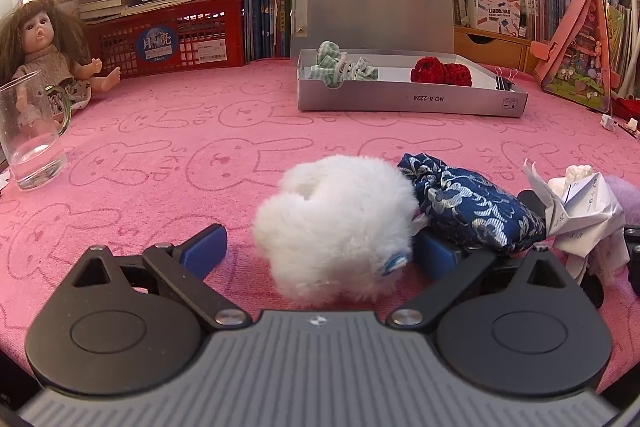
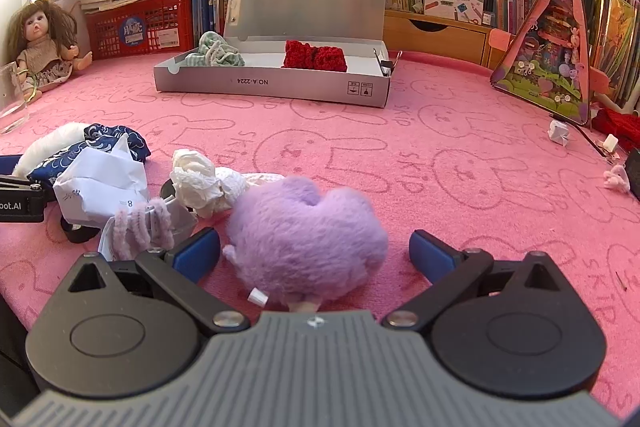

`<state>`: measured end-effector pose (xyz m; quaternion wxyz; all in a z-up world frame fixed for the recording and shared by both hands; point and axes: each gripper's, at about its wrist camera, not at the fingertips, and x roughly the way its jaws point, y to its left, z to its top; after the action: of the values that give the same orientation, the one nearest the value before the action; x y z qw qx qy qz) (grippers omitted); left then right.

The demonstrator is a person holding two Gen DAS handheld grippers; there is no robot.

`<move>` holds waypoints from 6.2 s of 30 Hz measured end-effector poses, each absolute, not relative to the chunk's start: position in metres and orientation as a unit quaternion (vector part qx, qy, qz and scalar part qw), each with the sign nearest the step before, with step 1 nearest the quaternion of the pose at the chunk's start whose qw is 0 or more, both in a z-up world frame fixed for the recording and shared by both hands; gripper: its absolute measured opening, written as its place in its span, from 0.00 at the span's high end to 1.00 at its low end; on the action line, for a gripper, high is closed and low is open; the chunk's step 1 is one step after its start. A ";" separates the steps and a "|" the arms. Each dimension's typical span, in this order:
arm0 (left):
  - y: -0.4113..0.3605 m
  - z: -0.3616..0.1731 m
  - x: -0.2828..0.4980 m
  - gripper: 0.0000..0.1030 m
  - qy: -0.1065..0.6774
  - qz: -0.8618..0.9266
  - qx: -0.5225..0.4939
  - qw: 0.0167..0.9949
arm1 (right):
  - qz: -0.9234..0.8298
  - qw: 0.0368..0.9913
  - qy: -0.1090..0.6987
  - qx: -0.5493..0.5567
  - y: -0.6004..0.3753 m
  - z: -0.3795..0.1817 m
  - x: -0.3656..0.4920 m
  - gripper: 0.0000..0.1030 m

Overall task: Organize objects
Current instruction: 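Grasp the white pompom with left gripper while right grasps lilac plush heart, then carry pompom and plush heart into the grey box and open both grippers, then move left tool to the blue floral pouch while right approaches white tissue, then grasp the blue floral pouch with left gripper while right grasps white tissue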

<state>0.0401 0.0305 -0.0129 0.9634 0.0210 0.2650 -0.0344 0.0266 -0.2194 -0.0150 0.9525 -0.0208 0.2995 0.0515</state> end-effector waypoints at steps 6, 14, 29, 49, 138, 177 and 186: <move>0.030 -0.009 0.041 0.26 0.265 -0.047 0.016 0.963 | 0.072 0.953 0.292 -0.025 -0.215 -0.009 0.021 0.18; 0.031 -0.002 0.043 0.30 0.260 -0.043 0.004 0.965 | 0.073 0.957 0.282 -0.018 -0.218 0.000 0.022 0.31; 0.039 0.035 0.073 0.30 0.237 -0.022 0.001 0.971 | 0.033 0.957 0.289 0.020 -0.239 0.028 0.060 0.31; 0.068 0.053 0.138 0.30 0.256 0.050 0.001 0.965 | 0.018 0.946 0.319 0.057 -0.259 0.039 0.129 0.31; -0.007 0.052 0.105 0.05 0.251 -0.111 0.034 0.961 | 0.151 0.953 0.260 -0.039 -0.217 0.054 0.081 0.01; -0.012 -0.003 0.116 0.01 0.310 -0.067 0.026 0.948 | 0.175 0.946 0.273 -0.022 -0.209 -0.004 0.059 0.20; -0.011 -0.003 0.116 0.01 0.310 -0.067 0.025 0.948 | 0.181 0.946 0.269 -0.026 -0.210 -0.003 0.057 0.28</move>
<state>0.1159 -0.0111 -0.0029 0.9481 0.0252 0.3097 -0.0674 0.0566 -0.2095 -0.0035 0.9456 -0.0257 0.2687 0.1814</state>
